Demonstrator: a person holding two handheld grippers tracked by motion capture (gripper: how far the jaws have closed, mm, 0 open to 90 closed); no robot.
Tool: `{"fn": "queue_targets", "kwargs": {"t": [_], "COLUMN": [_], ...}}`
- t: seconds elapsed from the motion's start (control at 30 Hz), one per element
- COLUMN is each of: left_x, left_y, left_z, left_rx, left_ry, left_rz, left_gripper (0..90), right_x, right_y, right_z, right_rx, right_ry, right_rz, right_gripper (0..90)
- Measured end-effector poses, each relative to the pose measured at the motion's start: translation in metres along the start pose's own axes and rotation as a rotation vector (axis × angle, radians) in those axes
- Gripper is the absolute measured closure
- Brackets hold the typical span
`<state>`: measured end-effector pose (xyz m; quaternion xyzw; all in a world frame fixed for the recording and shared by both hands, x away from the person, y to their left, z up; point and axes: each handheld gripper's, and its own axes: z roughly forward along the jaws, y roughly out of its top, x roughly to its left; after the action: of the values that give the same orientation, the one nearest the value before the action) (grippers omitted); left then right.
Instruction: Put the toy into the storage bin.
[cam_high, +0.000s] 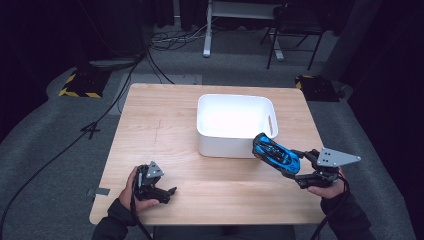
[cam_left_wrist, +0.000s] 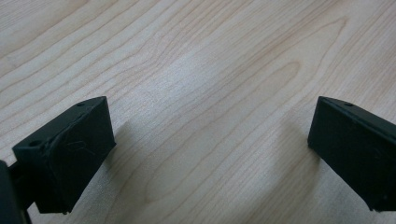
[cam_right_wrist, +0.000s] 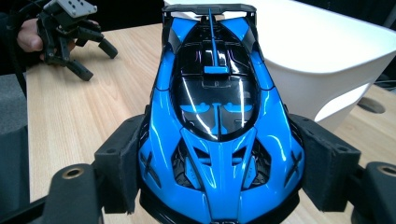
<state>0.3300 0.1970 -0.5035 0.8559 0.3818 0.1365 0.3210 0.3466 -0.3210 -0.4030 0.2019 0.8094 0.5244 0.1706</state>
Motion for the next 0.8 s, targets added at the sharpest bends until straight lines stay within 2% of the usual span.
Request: {"fn": "queue_targets", "kwargs": {"t": [0.1, 0.13, 0.2, 0.57, 0.8], "left_x": [0.0, 0.0, 0.0, 0.0, 0.0], "left_y": [0.0, 0.0, 0.0, 0.0, 0.0], "left_z": [0.0, 0.0, 0.0, 0.0, 0.0], "left_rx": [-0.001, 0.0, -0.001, -0.001, -0.001], "left_ry": [-0.001, 0.0, 0.0, -0.001, 0.0], "left_rz": [0.001, 0.001, 0.001, 0.0, 0.0], "left_gripper": [0.6, 0.6, 0.6, 0.6, 0.6], "right_x": [-0.001, -0.003, -0.003, -0.008, -0.018], "right_y": [0.003, 0.004, 0.005, 0.02, 0.033], "right_z": [-0.001, -0.002, -0.003, -0.005, 0.001], "right_rx": [-0.003, -0.028, -0.03, -0.024, -0.02], "right_ry": [-0.003, 0.02, 0.023, -0.028, -0.059], "right_rz": [0.007, 0.016, 0.013, 0.005, 0.005], "right_gripper": [26.1, 26.2, 26.2, 26.2, 26.2]}}
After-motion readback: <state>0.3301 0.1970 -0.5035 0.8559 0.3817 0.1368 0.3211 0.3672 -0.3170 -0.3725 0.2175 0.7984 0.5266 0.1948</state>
